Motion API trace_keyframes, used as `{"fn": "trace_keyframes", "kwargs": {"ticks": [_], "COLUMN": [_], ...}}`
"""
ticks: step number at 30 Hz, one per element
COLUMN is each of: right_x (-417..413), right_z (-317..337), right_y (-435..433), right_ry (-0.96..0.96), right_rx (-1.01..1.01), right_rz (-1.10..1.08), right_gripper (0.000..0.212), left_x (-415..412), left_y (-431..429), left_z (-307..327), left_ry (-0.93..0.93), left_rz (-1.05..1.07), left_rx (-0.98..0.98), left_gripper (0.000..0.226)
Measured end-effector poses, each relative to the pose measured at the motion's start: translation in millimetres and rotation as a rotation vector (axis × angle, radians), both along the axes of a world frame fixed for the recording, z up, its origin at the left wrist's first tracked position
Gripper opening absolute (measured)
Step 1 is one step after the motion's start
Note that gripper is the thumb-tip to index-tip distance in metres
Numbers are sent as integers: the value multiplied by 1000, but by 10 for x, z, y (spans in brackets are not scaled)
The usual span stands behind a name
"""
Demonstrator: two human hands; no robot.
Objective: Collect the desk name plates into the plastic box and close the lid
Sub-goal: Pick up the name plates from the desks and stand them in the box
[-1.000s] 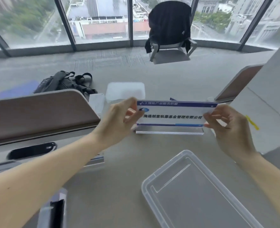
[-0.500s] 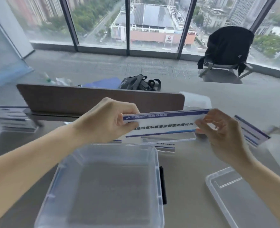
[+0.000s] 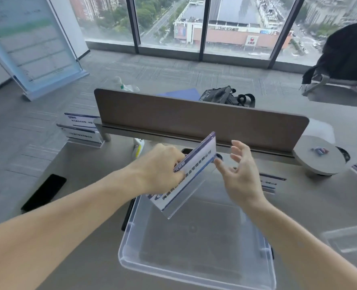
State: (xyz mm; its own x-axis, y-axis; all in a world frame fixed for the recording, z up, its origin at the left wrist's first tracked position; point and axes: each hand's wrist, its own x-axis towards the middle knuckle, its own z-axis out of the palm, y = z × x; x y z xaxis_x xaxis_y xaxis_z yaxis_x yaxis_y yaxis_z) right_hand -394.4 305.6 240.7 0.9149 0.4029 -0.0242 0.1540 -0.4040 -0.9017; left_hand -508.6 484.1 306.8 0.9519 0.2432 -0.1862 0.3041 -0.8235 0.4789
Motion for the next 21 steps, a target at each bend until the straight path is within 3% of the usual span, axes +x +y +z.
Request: {"fn": "trace_keyframes", "kwargs": {"ticks": [2,4,5,8,15,18,21], "right_x": [-302,-565,-651,-778,-1009,-975,-930], "right_z": [-352,-681,-801,-1093,-1902,-2227,-2398], "right_y": [115,231,290,431,644,818,942], "right_ry": [328,690,784,799,854,768,673], "right_rx": [-13,82,126,144,-104,-237,-384], "right_rz": [-78,-75,-64,-22,46,-2,-17], "right_gripper": [70,58,45,6,12,15,21], "left_x": [-49,-126,-170,-289,-350,-345,-285], "left_y": [35,51,48,5,13,28,-3], "left_z": [-185,-381,-480,-752,-1353,-1681,-1857], "left_ry": [6,39,68,178,456,513,576], "left_rz": [110,167,180,222,204,228,216], "left_rx": [-49,-90,-92,-32,37,44,62], "left_gripper": [21,20,19,24,29,32,13]}}
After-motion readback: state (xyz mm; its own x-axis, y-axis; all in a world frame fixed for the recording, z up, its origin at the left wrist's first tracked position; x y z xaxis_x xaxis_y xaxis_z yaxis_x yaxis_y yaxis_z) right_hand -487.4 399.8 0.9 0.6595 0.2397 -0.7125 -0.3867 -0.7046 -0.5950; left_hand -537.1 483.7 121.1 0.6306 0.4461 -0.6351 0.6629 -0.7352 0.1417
